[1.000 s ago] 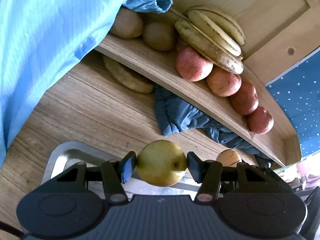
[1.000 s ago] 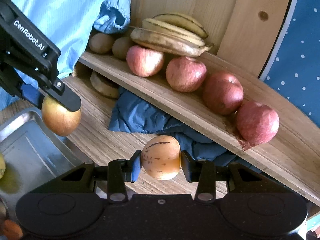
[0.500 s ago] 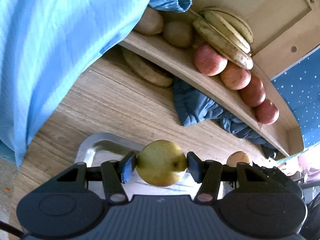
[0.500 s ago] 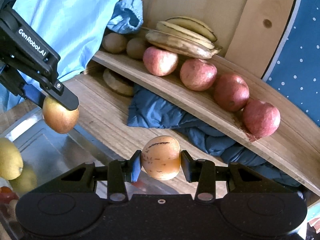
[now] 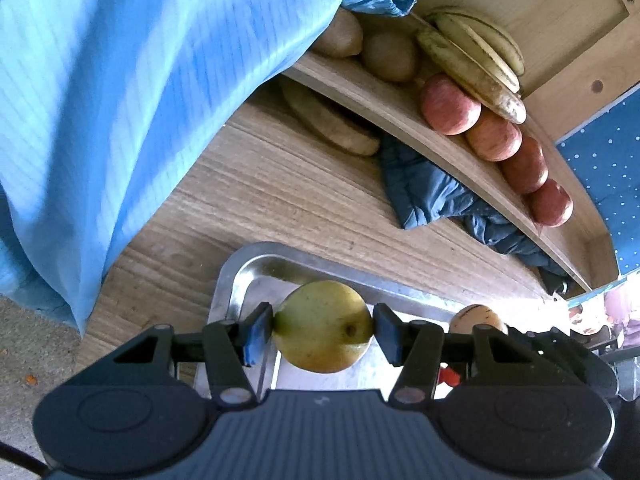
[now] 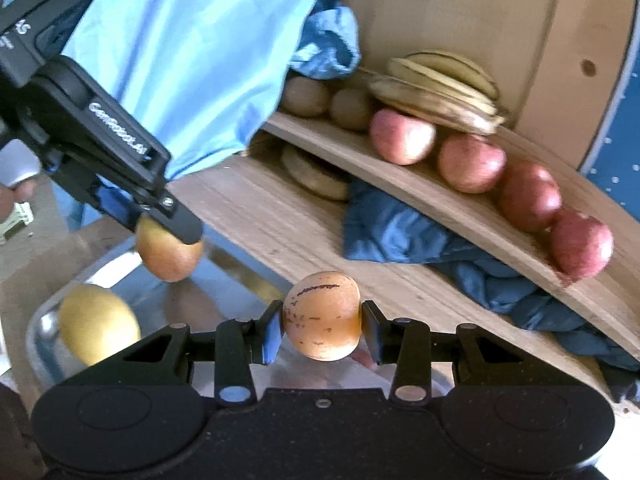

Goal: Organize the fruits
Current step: 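Carry the pear and striped fruit over the metal tray and lower them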

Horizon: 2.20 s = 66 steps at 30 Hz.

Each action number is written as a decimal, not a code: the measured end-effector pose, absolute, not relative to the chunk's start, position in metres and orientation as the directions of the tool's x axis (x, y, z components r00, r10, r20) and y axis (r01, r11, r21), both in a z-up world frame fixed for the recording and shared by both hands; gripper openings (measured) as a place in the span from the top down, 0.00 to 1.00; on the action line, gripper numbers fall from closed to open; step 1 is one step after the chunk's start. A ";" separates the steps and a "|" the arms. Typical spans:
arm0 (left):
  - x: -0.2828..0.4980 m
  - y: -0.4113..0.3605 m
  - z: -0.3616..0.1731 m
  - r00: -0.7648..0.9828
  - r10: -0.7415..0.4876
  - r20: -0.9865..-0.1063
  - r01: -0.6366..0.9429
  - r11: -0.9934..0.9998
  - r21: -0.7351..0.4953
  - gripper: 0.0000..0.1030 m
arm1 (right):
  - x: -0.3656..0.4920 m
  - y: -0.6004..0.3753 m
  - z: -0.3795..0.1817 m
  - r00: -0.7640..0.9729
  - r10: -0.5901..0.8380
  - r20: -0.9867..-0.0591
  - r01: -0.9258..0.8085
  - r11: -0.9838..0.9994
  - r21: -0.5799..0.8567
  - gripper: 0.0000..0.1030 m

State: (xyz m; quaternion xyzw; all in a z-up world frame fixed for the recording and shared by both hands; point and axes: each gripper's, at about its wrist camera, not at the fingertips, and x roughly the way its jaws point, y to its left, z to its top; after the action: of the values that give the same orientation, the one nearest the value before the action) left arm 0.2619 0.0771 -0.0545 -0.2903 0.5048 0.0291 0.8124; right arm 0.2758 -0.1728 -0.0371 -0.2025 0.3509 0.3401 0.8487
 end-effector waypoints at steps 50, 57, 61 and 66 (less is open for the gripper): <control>0.252 0.072 -0.062 0.441 -0.303 -0.845 -0.254 0.860 -0.442 0.43 | 0.248 -0.151 -0.051 0.386 0.467 -0.796 -0.727 0.685 0.049 0.58; 0.256 0.071 -0.061 0.458 -0.293 -0.839 -0.239 0.869 -0.434 0.42 | 0.250 -0.144 -0.057 0.391 0.475 -0.788 -0.723 0.689 0.056 0.58; 0.257 0.072 -0.060 0.469 -0.289 -0.834 -0.237 0.869 -0.435 0.42 | 0.253 -0.141 -0.059 0.396 0.477 -0.784 -0.720 0.692 0.057 0.58; 0.259 0.072 -0.059 0.473 -0.289 -0.832 -0.227 0.873 -0.432 0.42 | 0.255 -0.139 -0.059 0.403 0.477 -0.781 -0.719 0.693 0.052 0.58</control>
State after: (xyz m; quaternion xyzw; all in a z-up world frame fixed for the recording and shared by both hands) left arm 0.2589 0.0721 -0.0594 -0.2511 0.5130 -0.0189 0.8206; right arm 0.2551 -0.1390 -0.0595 -0.1483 0.4086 0.3628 0.8242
